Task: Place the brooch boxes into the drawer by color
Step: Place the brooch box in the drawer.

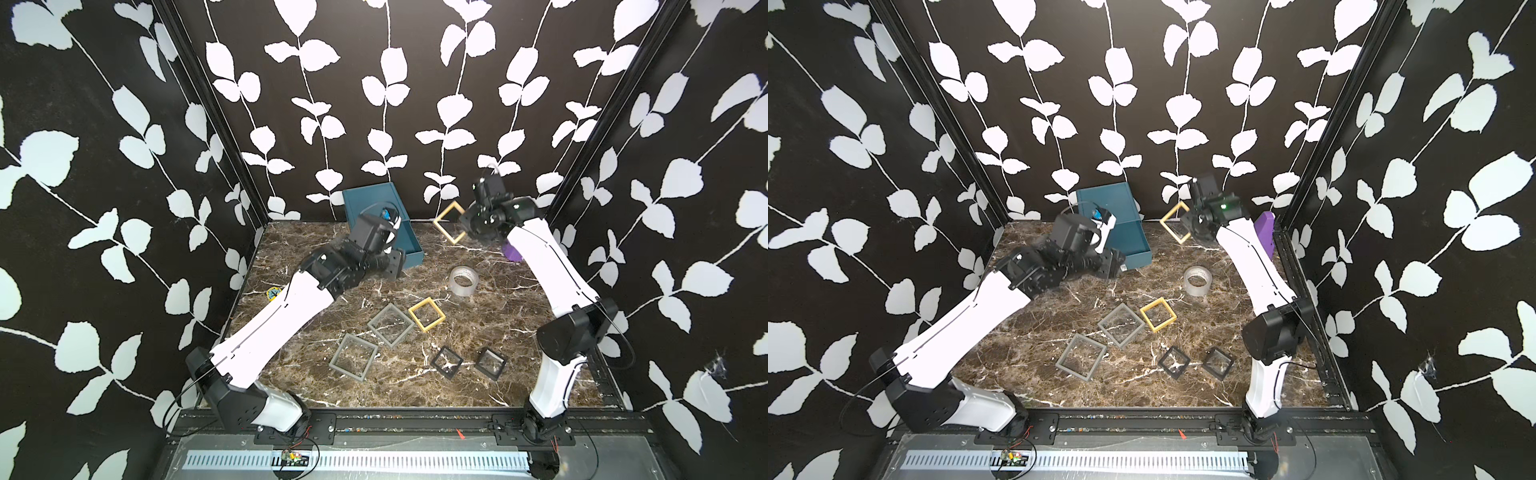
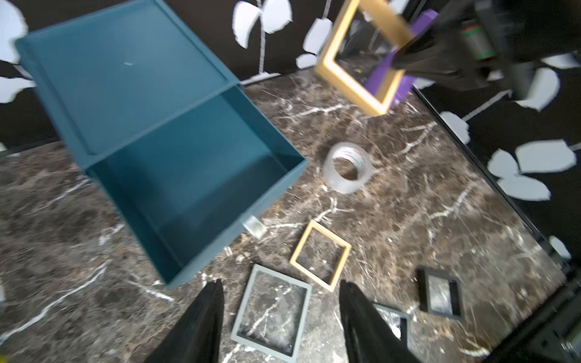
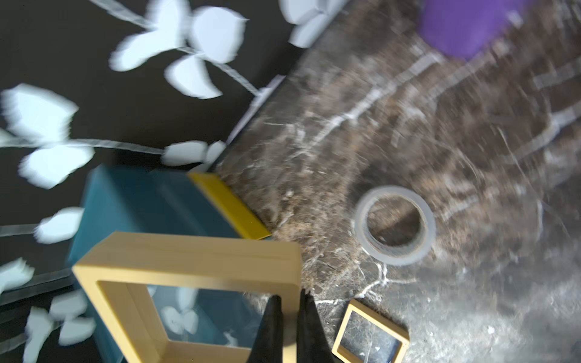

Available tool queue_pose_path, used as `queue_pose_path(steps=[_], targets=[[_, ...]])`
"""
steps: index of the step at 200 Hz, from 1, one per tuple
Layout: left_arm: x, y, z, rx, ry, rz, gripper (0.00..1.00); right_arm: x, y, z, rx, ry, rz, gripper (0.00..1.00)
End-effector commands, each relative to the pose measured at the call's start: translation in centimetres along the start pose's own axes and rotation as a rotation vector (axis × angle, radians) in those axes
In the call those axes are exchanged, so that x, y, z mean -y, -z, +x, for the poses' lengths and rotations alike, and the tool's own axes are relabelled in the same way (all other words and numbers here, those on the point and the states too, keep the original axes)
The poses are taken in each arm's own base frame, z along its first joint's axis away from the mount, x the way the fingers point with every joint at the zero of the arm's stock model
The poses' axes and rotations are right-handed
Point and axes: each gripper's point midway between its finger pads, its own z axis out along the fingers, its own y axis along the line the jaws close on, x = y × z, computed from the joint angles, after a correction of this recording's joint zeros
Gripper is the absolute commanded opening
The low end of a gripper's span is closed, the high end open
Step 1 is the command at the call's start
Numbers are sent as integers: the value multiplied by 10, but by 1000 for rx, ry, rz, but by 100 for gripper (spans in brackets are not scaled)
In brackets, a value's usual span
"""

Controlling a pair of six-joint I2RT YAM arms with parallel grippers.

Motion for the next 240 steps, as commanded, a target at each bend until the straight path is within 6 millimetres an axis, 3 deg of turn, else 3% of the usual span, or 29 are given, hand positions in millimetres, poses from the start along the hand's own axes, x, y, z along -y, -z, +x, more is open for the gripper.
queue_pose_path(steps=[1, 7, 27, 65, 98, 180, 240], targets=[[-28, 14, -1, -21, 79, -96, 57, -27, 10, 17, -54, 307, -39, 0], [-43, 14, -4, -20, 116, -121, 57, -34, 11, 22, -68, 343, -47, 0], [-62, 17, -6, -17, 176, -152, 57, -53, 10, 38, -105, 425, -82, 0], [-89, 33, -12, -7, 181, -247, 57, -73, 3, 67, -134, 478, -137, 0], [-110, 41, -6, -2, 232, -286, 57, -90, -7, 87, -142, 553, -175, 0], [-114, 42, 5, -13, 256, -271, 57, -121, -39, 108, -84, 669, -225, 0], [-112, 42, 10, -17, 267, -262, 57, -115, -69, 133, -119, 750, -183, 0]])
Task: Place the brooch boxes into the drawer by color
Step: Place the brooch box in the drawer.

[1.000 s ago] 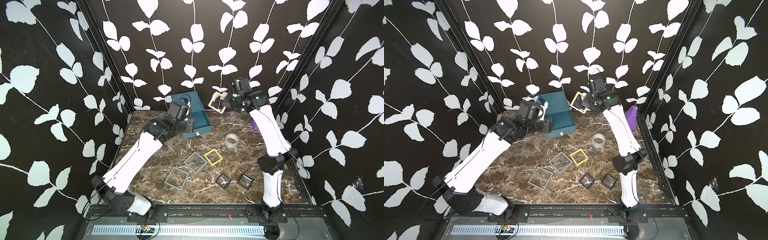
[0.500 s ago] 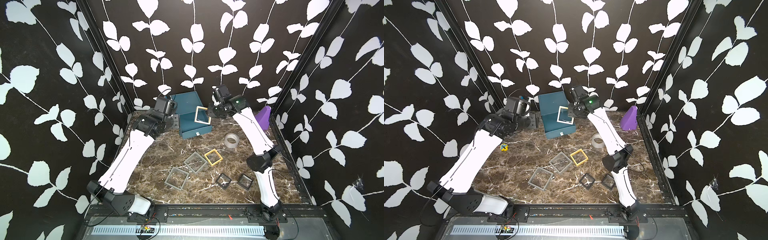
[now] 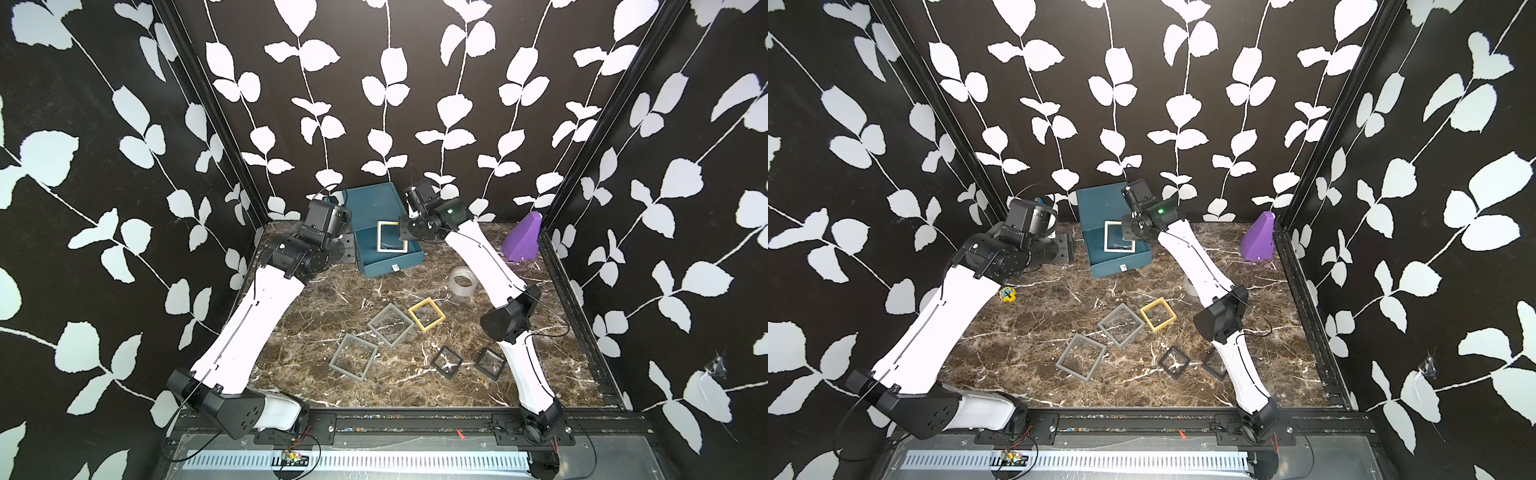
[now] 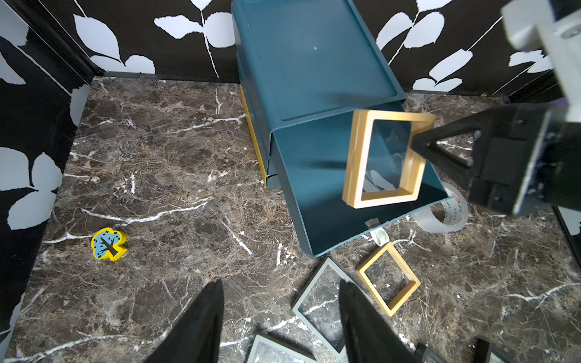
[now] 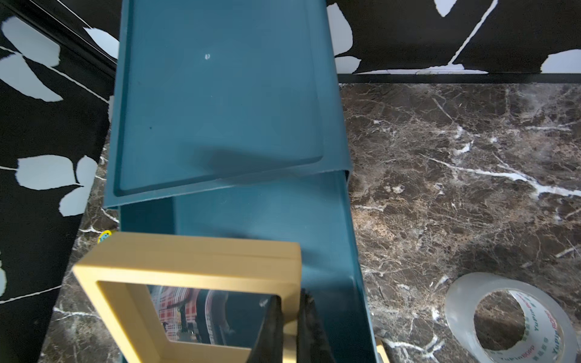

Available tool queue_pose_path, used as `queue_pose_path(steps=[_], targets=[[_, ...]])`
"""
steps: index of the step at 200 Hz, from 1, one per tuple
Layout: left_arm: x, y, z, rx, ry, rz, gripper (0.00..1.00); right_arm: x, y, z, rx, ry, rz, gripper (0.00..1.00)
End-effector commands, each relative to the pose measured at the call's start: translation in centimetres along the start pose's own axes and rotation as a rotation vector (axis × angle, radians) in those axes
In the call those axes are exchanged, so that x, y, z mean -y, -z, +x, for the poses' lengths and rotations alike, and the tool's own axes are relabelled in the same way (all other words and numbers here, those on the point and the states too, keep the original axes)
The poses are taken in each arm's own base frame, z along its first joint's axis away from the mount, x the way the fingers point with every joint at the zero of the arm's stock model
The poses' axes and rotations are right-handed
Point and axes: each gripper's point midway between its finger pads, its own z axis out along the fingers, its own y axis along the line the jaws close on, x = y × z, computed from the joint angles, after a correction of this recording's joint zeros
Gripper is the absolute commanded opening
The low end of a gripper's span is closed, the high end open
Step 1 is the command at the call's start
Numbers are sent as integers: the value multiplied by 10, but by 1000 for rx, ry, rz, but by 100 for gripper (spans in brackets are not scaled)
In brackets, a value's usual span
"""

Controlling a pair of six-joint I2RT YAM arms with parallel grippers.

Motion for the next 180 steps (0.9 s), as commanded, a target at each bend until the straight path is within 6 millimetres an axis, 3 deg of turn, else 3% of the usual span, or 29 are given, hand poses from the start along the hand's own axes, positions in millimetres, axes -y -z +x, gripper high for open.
queue_pose_path(steps=[1, 86, 124, 152, 180], targets=[[-2, 11, 1, 15, 14, 12, 57, -9, -7, -2, 28, 56, 4, 0], [13, -3, 12, -28, 24, 92, 57, -10, -38, 18, -28, 106, 38, 0], [19, -7, 16, -44, 32, 123, 57, -10, -46, 24, -52, 79, 30, 19], [21, -7, 18, -51, 29, 138, 57, -13, -39, 17, -31, 58, 9, 29], [25, -5, 21, -54, 28, 169, 57, -17, -11, -3, 37, 40, -21, 36]])
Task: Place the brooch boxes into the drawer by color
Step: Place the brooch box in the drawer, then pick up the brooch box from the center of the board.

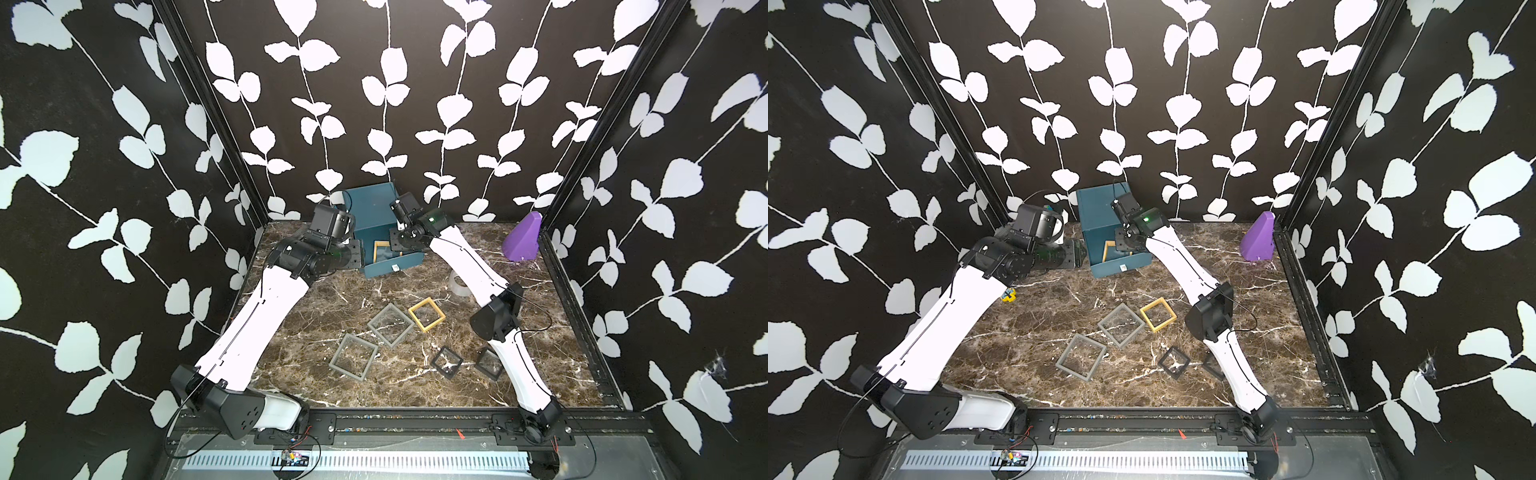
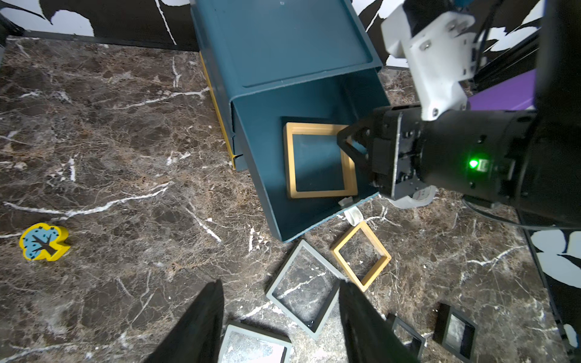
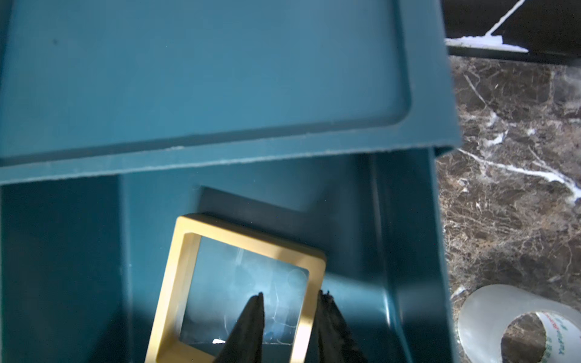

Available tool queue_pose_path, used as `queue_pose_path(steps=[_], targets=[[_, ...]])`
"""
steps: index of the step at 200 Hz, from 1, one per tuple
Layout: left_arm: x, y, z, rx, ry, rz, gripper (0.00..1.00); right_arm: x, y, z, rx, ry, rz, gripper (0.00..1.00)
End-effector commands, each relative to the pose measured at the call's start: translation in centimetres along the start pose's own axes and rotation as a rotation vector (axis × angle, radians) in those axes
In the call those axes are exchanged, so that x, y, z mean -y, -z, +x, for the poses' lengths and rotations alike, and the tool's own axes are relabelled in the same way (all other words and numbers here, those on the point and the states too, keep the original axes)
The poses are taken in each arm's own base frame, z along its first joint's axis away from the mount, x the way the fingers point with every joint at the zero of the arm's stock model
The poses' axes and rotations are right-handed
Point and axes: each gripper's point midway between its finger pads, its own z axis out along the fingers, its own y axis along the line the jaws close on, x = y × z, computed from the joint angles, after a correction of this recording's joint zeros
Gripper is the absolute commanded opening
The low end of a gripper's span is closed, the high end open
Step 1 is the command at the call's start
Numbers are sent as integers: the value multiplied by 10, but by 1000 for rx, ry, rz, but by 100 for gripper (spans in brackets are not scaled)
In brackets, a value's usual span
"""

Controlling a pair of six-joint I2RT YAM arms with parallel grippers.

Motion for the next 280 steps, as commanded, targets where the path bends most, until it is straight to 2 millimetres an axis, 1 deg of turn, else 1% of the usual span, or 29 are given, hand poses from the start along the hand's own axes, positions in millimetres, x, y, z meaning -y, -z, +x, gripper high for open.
queue_pose_path(steps=[1, 20, 37, 55, 64, 68, 81, 87, 89, 108, 112, 114, 119, 129, 137, 146, 148, 153, 170, 176, 201, 216, 226, 242, 254, 256, 259, 280], targets=[[6, 11, 1, 21, 5, 52, 57, -8, 39, -30, 111, -26, -53, 36], [11, 12, 6, 12, -4, 94, 57, -7, 73, -46, 184, -46, -65, 38], [17, 12, 15, -8, -14, 135, 57, 2, 105, -55, 237, -97, -70, 37], [25, 11, 26, -19, -34, 174, 56, 20, 128, -54, 268, -175, -84, 37], [31, 11, 32, -22, -54, 190, 56, 30, 138, -50, 282, -212, -88, 36], [34, 11, 35, -23, -67, 197, 56, 35, 139, -46, 281, -229, -83, 36], [45, 9, 47, -35, -109, 217, 56, 53, 151, -33, 290, -282, -70, 34], [51, 7, 54, -45, -130, 228, 56, 63, 152, -23, 280, -312, -56, 34], [53, 7, 56, -46, -137, 232, 56, 65, 155, -21, 282, -324, -55, 34], [66, 0, 78, -78, -187, 249, 56, 91, 156, 16, 241, -464, -24, 34], [65, -3, 80, -80, -185, 242, 56, 97, 148, 27, 220, -494, -6, 34], [71, -3, 86, -88, -203, 254, 56, 98, 156, 29, 230, -512, -14, 34], [74, -5, 94, -99, -216, 255, 56, 102, 156, 39, 224, -554, -13, 34], [77, -8, 103, -105, -233, 257, 56, 110, 150, 63, 193, -645, 1, 32], [80, -11, 113, -115, -253, 259, 56, 115, 141, 81, 169, -723, 6, 32], [83, -13, 122, -124, -273, 265, 56, 116, 126, 103, 130, -823, -11, 31], [84, -13, 124, -124, -277, 269, 55, 116, 124, 104, 129, -846, -21, 30], [87, -14, 130, -131, -289, 274, 56, 118, 111, 121, 96, -892, -16, 30], [92, -19, 150, -156, -316, 289, 56, 114, 85, 151, 25, -997, -18, 29], [91, -22, 158, -171, -321, 288, 55, 113, 79, 161, -8, -1017, -2, 29], [89, -27, 185, -209, -335, 286, 56, 112, 51, 202, -129, -1106, 69, 29], [88, -29, 195, -223, -340, 283, 56, 108, 31, 216, -162, -1176, 48, 30], [87, -29, 199, -228, -342, 283, 56, 109, 22, 225, -190, -1202, 68, 31], [87, -29, 202, -231, -345, 283, 56, 108, 16, 234, -220, -1212, 93, 32], [86, -29, 203, -232, -348, 281, 56, 104, 15, 235, -224, -1221, 86, 33], [86, -29, 204, -232, -350, 281, 56, 106, 10, 240, -236, -1221, 103, 33], [85, -29, 204, -233, -350, 280, 56, 105, 7, 243, -245, -1220, 108, 33], [82, -30, 207, -236, -354, 271, 56, 101, 2, 250, -274, -1209, 128, 34]])
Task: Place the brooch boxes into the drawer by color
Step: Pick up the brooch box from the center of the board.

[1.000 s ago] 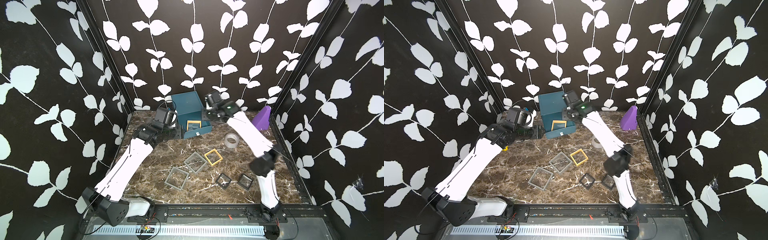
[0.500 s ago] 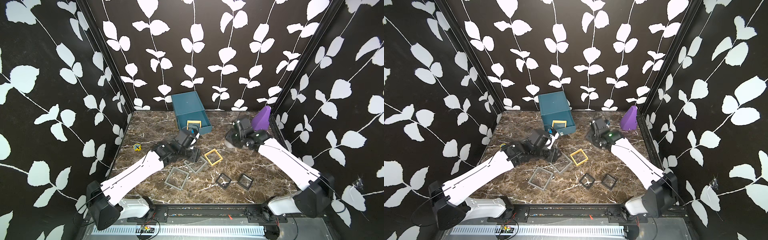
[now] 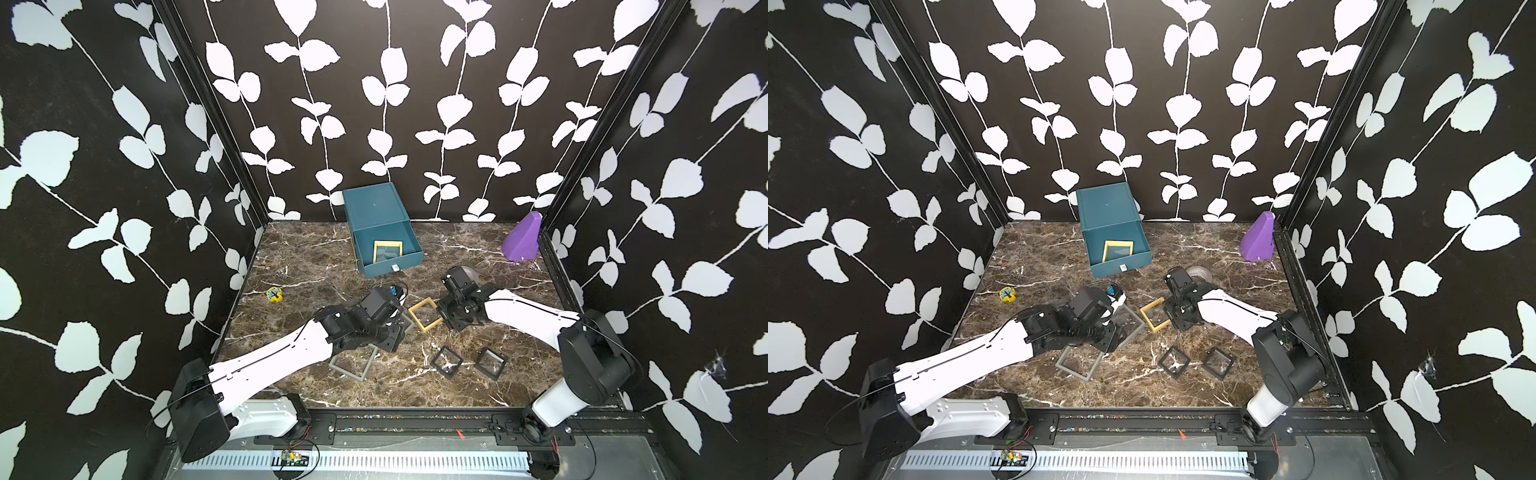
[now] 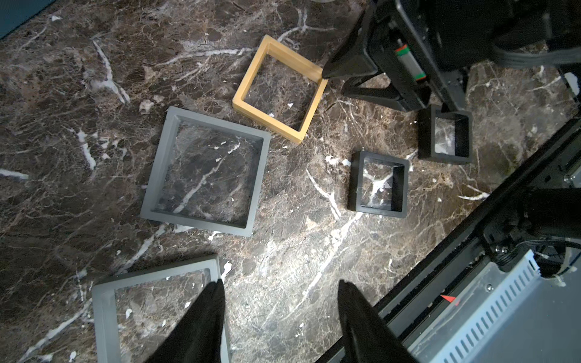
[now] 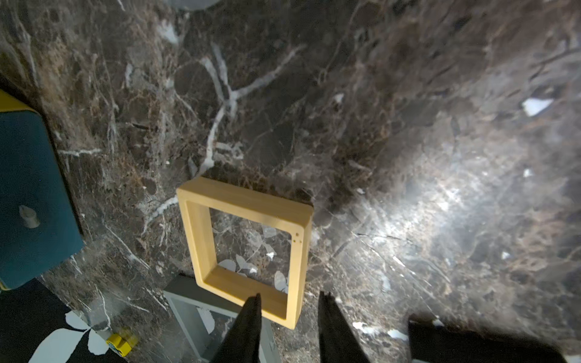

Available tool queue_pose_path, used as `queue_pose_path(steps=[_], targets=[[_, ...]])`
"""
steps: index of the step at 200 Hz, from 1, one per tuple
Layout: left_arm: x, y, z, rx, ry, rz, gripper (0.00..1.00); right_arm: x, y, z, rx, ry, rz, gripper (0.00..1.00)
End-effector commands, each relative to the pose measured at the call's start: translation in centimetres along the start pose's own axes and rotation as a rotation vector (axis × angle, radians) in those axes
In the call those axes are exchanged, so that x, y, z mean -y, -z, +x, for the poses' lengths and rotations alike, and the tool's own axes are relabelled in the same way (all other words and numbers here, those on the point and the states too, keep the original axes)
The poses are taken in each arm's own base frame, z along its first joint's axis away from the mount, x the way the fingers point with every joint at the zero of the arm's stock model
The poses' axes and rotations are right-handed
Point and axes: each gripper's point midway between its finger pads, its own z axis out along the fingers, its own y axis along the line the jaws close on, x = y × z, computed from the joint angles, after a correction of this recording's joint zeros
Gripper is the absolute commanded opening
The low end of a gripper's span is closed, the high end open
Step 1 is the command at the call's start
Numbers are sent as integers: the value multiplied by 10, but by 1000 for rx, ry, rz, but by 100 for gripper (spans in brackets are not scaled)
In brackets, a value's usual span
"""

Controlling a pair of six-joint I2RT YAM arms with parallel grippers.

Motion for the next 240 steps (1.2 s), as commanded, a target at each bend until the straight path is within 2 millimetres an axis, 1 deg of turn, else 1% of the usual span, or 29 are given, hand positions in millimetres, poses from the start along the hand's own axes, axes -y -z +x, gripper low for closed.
queue_pose_path(steps=[1, 19, 47, 76, 96, 126, 146, 171, 207, 217, 227, 240], targets=[[-1, 6, -3, 41, 1, -1, 56, 1, -10, 12, -34, -54, 15, 34], [-2, 6, 0, 38, 4, -2, 56, 4, -14, 14, -34, -55, 34, 34], [-2, 8, -2, 46, 4, -2, 56, 13, -20, 16, -45, -66, 71, 35], [-2, 7, -2, 44, 5, -3, 56, 11, -26, 17, -49, -66, 64, 35], [-2, 6, -1, 39, 10, -2, 56, 10, -28, 19, -56, -60, 68, 33], [-3, 9, -3, 51, 2, -6, 56, 16, -33, 18, -53, -66, 85, 31], [-2, 9, -3, 48, 0, -4, 56, 14, -34, 18, -53, -65, 81, 30], [-2, 10, -4, 52, 3, -3, 56, 14, -33, 17, -43, -55, 94, 18], [-1, 13, -8, 66, 1, 0, 56, 18, -30, 15, -30, -44, 131, 6], [0, 14, -9, 68, 0, 1, 56, 19, -26, 13, -18, -31, 147, 0], [0, 16, -10, 75, 2, 0, 56, 21, -19, 9, 2, -9, 168, 0], [1, 20, -15, 89, 4, 1, 56, 20, -5, 2, 43, 32, 192, 0]])
